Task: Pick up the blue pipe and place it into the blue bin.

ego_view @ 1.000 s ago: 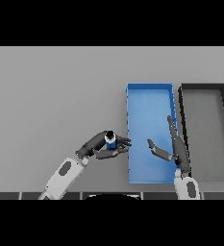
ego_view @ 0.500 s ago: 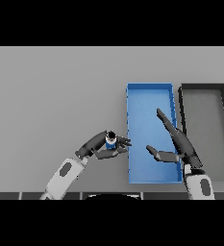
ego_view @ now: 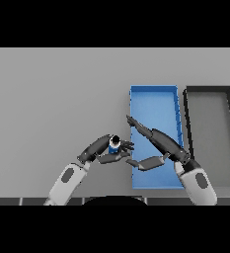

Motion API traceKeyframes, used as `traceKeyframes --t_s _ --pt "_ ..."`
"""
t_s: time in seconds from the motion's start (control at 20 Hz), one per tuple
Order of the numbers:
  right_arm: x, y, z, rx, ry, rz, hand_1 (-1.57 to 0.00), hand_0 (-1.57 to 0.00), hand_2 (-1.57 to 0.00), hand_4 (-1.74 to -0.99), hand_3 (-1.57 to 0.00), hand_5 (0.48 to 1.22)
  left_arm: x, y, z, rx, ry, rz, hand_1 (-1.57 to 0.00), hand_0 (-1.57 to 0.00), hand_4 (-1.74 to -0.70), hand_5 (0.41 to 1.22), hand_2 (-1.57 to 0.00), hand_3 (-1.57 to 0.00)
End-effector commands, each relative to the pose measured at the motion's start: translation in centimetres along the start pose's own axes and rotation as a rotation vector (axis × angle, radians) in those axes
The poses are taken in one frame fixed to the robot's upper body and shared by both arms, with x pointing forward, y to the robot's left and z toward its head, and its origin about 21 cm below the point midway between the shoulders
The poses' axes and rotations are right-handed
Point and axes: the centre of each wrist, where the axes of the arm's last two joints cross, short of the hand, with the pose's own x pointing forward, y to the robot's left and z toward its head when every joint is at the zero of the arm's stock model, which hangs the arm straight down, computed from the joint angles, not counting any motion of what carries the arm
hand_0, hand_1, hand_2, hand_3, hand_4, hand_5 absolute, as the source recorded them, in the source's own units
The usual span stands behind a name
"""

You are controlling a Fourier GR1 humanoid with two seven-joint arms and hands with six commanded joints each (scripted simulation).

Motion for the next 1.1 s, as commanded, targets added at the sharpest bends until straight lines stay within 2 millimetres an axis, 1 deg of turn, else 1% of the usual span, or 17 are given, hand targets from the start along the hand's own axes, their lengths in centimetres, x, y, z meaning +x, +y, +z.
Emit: traceKeyframes --t_s 0.0,0.05,0.1,0.25,0.35,0.45,0.5,0.55,0.6,0.65,0.7,0.75,0.8,0.85,0.95,1.0,1.05 --pt "0.2 0.2 -0.6 0.033 -0.021 -0.026 0.0 0.0 0.0 -1.232 0.0 0.525 0.0 0.2 0.0 0.001 0.001 0.001 -1.57 -1.57 -1.47 1.221 -1.57 -1.57" --pt "0.7 0.4 -1.3 0.065 -0.043 -0.034 0.0 0.0 0.0 -1.227 0.0 0.528 0.0 0.5 0.0 0.007 0.0 -0.003 -1.57 -1.57 -1.47 1.221 -1.57 -1.57" --pt "0.9 0.4 -1.9 0.088 -0.048 -0.019 0.0 0.0 0.0 -1.22 0.0 0.525 0.2 0.3 -0.1 0.001 -0.002 0.007 -1.57 -1.57 -1.48 1.221 -1.57 -1.57" --pt "1.4 0.7 -4.1 0.15 -0.021 0.002 0.0 0.0 0.0 -1.201 0.0 0.514 0.3 0.7 0.1 -0.019 -0.007 0.016 -1.57 -1.57 -1.47 1.221 -1.57 -1.57" --pt "1.3 1.4 -5.2 0.196 -0.037 -0.011 0.0 0.0 0.0 -1.192 0.0 0.514 0.2 0.7 -0.3 -0.034 -0.002 0.03 -1.57 -1.57 -1.48 1.221 -1.57 -1.57" --pt "1.1 1.7 -6.3 0.222 -0.026 -0.022 0.0 0.0 0.0 -1.2 0.0 0.514 0.0 0.9 0.2 -0.037 -0.016 0.051 -1.57 -1.57 -1.47 1.221 -1.57 -1.57" --pt "1.2 1.3 -6.6 0.234 -0.033 -0.018 0.0 0.0 0.0 -1.208 0.0 0.512 -0.1 1.0 0.1 -0.041 -0.002 0.056 -1.57 -1.57 -1.46 1.221 -1.57 -1.57" --pt "1.3 1.5 -7.1 0.254 -0.035 -0.022 -0.01 0.0 -0.02 -1.214 0.0 0.511 -0.2 0.7 0.2 -0.05 -0.022 0.051 -1.57 -1.57 -1.45 1.221 -1.57 -1.57" --pt "1.4 1.8 -7.8 0.268 -0.027 -0.025 -0.03 0.0 -0.05 -1.215 -0.01 0.513 -0.1 1.0 0.1 -0.047 -0.028 0.043 -1.57 -1.57 -1.46 1.221 -1.57 -1.57" --pt "1.7 1.9 -8.4 0.278 -0.028 -0.022 -0.11 -0.02 -0.13 -1.222 -0.05 0.517 -0.1 0.8 -0.1 -0.047 -0.025 0.055 -1.57 -1.57 -1.46 1.221 -1.57 -1.57" --pt "1.6 2.1 -8.7 0.291 -0.025 -0.021 -0.24 -0.17 -0.25 -1.255 -0.14 0.519 -0.2 0.7 0.1 -0.04 -0.001 0.053 -1.57 -1.57 -1.51 1.221 -1.57 -1.57" --pt "1.4 2.2 -9.2 0.3 -0.021 -0.017 -0.44 -0.4 -0.43 -1.303 -0.31 0.52 -0.1 0.7 0.0 -0.033 0.016 0.058 -1.57 -1.57 -1.56 1.221 -1.54 -1.3" --pt "1.4 2.2 -9.5 0.304 -0.019 -0.002 -0.65 -0.63 -0.66 -1.383 -0.5 0.523 -0.1 0.6 0.0 -0.032 0.028 0.067 -1.57 -1.57 -1.6 1.221 -1.53 -1.14" --pt "1.4 2.3 -9.6 0.303 -0.022 0.002 -0.84 -0.82 -0.84 -1.446 -0.66 0.527 -0.1 0.5 0.0 -0.031 0.027 0.066 -1.57 -1.57 -1.63 1.221 -1.54 -1.16" --pt "1.5 2.6 -10.1 0.307 -0.053 -0.03 -1.1 -1.09 -1.1 -1.537 -0.9 0.6 -0.1 0.7 -0.1 -0.033 -0.005 0.065 -1.57 -1.57 -1.67 1.221 -1.55 -1.23" --pt "1.5 2.9 -10.1 0.306 -0.07 -0.065 -1.19 -1.19 -1.2 -1.513 -1.03 0.671 -0.1 0.7 -0.1 -0.033 -0.014 0.067 -1.57 -1.57 -1.68 1.221 -1.55 -1.27" --pt "1.4 3.0 -10.0 0.306 -0.077 -0.086 -1.27 -1.26 -1.27 -1.495 -1.14 0.781 0.0 0.7 -0.4 -0.037 -0.015 0.063 -1.57 -1.57 -1.69 1.221 -1.56 -1.31"
